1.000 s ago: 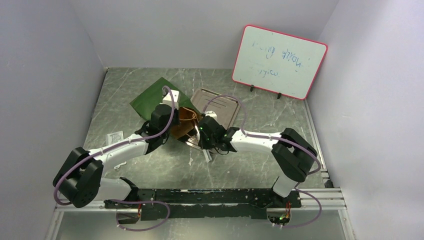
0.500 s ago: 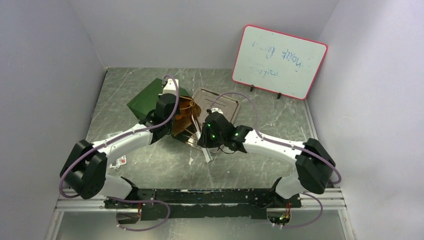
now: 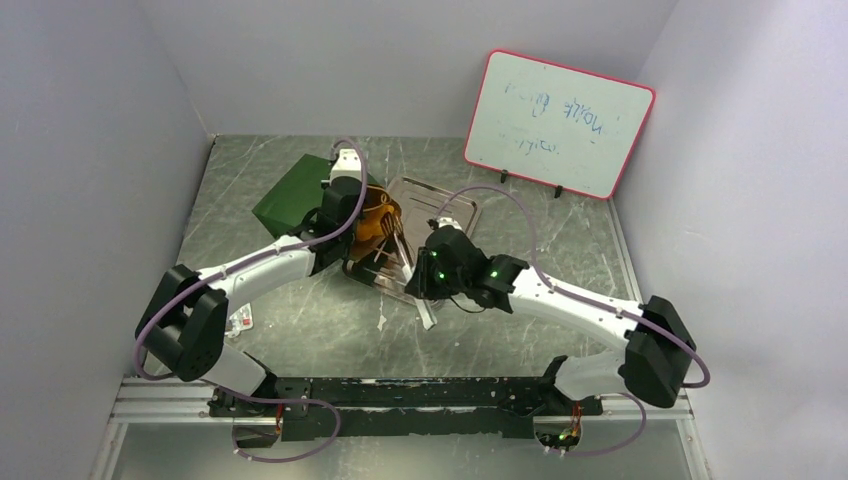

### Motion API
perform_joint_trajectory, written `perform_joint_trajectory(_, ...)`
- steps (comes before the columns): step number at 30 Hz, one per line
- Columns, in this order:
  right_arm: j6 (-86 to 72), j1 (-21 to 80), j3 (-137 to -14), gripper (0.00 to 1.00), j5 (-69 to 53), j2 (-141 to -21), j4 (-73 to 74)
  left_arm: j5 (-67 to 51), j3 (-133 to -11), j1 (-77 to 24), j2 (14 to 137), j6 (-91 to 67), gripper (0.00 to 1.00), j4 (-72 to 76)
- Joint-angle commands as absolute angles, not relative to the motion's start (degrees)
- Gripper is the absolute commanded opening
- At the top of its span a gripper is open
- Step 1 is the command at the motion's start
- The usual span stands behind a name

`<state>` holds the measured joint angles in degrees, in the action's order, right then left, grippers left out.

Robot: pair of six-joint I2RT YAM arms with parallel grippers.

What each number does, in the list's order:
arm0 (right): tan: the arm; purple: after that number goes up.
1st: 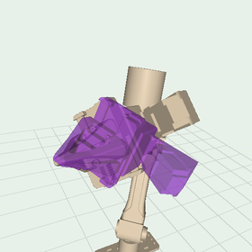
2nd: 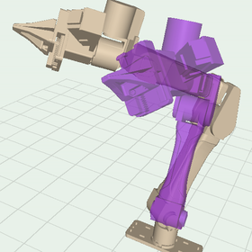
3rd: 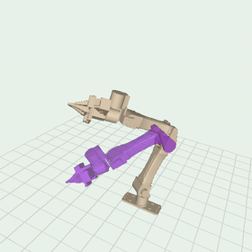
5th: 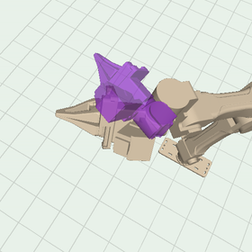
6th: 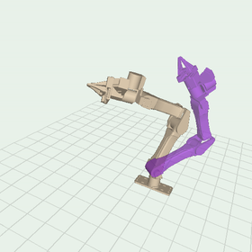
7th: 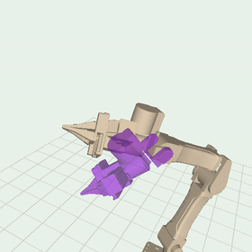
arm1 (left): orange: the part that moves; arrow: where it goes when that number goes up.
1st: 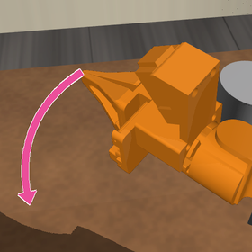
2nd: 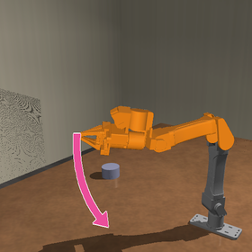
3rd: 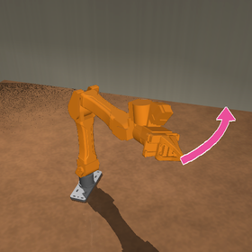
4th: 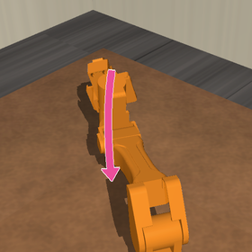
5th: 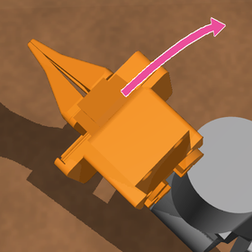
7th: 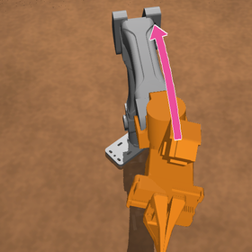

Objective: Take the fake bread out of the paper bag
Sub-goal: Take out the fake bread from the paper bag.

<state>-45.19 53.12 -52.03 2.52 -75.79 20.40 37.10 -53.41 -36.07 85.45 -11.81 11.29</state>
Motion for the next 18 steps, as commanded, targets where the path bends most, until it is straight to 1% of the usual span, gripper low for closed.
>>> perform_joint_trajectory(1,-46.2,52.9,-51.3,0.0,5.2,-70.9,23.2,38.7,-55.7,-34.9,85.6,-11.2,0.07,11.0)
perform_joint_trajectory(6,-46.9,52.9,-51.9,0.0,8.5,-67.2,26.4,37.8,-54.5,-32.6,84.3,-10.3,0.07,10.7)
perform_joint_trajectory(18,-49.7,52.9,-54.5,0.0,13.0,-62.4,31.5,35.3,-51.7,-26.9,83.1,-9.8,0.07,10.5)
